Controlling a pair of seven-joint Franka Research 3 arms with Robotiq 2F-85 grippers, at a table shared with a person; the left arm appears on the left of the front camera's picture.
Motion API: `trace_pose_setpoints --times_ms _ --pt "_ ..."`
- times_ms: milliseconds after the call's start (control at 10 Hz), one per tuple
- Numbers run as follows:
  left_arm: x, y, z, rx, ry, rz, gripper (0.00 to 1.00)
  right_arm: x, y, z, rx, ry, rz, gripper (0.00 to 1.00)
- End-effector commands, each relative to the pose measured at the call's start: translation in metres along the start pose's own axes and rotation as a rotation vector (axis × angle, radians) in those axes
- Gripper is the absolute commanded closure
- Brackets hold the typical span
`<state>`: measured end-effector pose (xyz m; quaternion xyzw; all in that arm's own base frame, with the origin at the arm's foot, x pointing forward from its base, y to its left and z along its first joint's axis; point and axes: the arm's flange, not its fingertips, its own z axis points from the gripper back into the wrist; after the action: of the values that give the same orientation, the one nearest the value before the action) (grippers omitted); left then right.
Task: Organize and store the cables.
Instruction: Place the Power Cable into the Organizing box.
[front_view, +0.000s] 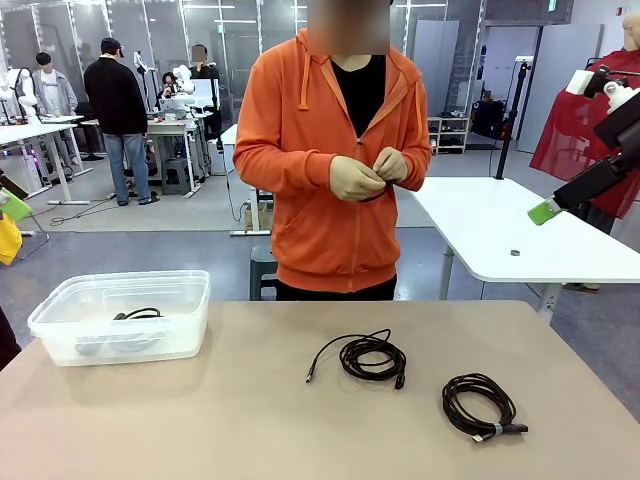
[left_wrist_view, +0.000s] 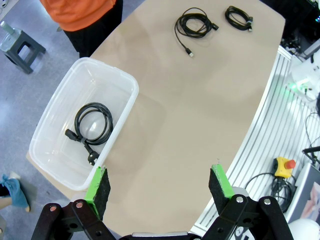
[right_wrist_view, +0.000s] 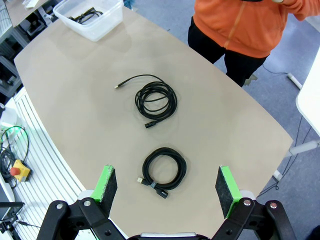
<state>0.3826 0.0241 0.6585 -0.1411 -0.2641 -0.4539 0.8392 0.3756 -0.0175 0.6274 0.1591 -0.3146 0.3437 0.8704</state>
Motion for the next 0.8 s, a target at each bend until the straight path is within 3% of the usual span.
trace_pose_setpoints --times_ms 0,700 --pt "0.0002 0.0001 0.0002 0.003 -0.001 -0.007 0.00 -0.0004 0.0003 0.0002 -0.003 0.005 -0.001 0.00" --pt "0.0002 0.0001 0.0002 0.003 -0.001 -0.007 0.00 -0.0004 0.0003 0.0002 -0.003 0.005 -0.001 0.00"
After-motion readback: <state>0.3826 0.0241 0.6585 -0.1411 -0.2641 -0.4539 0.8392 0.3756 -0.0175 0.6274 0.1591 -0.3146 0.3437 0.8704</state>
